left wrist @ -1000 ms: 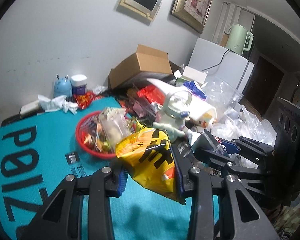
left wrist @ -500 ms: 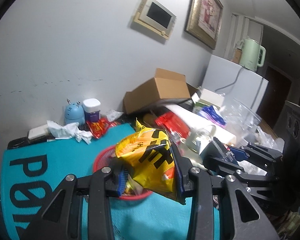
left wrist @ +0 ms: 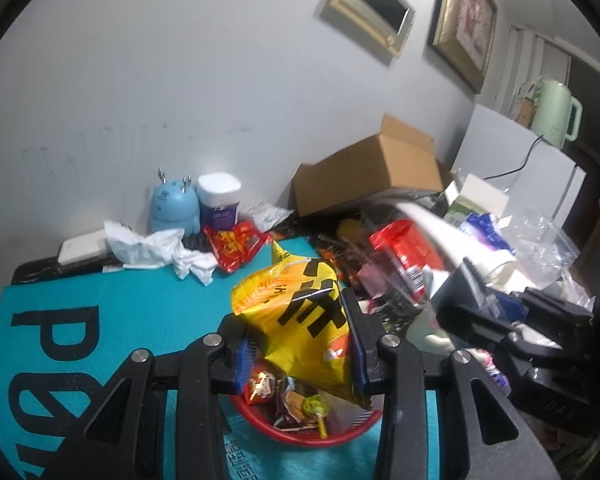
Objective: Organize snacks
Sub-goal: 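Carry the yellow packet with the left tool while the right tool carries the white packet to the basket, then open the left tool over the basket while the right tool releases the white packet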
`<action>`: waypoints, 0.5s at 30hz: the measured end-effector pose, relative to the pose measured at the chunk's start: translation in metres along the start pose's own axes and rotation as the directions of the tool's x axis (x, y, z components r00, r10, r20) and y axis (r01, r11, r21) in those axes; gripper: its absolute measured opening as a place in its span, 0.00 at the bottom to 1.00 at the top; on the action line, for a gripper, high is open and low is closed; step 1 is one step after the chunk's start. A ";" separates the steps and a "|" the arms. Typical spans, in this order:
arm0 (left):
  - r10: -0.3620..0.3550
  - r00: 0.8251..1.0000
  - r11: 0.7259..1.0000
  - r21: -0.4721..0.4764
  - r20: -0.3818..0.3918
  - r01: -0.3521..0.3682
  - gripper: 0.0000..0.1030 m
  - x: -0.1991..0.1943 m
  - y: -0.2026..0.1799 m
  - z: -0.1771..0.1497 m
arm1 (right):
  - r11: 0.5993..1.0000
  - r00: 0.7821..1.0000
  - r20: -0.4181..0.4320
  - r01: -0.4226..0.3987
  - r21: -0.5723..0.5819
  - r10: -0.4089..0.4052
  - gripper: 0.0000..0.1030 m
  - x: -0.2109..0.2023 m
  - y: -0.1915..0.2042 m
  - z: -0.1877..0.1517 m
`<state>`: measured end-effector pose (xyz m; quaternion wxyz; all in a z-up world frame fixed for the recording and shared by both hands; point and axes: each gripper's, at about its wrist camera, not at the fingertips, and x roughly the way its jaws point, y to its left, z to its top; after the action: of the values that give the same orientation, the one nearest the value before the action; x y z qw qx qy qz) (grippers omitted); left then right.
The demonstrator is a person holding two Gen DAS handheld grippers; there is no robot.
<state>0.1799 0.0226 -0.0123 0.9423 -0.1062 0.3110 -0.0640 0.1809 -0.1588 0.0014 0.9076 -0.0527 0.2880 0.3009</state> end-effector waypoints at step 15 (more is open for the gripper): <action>0.070 0.972 0.997 0.004 -0.225 -0.071 0.36 0.077 0.024 -0.033 | 0.999 0.997 -0.068 -0.029 0.027 0.031 0.33 0.055 -0.004 -0.015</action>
<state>0.2227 0.0265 -0.0874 0.9024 -0.0891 0.4196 -0.0416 0.2119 -0.1381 -0.0420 0.8932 -0.0468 0.3237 0.3087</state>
